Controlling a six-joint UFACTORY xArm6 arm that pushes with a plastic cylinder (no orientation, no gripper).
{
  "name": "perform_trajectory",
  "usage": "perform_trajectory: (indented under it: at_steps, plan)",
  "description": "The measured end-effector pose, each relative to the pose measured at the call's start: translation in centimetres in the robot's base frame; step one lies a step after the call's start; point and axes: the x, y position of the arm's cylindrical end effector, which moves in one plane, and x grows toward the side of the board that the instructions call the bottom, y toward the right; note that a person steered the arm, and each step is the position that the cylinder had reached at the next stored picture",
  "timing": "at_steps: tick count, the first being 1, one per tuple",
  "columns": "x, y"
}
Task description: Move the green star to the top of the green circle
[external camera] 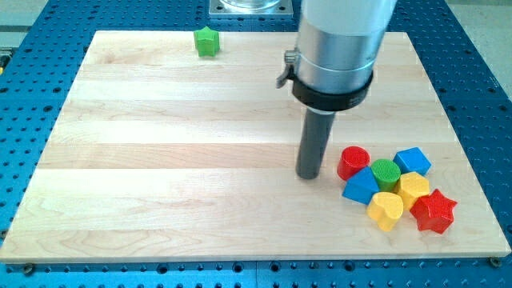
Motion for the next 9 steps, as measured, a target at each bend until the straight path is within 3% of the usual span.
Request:
perform_trajectory:
  at_steps: [2,5,6,7,9]
  plan:
    - [-2.9,-24.1]
    - [-24.4,-25.0]
    - [-29.9,-22.8]
    - [-30.3,-14.7]
    - [-20.3,-0.6]
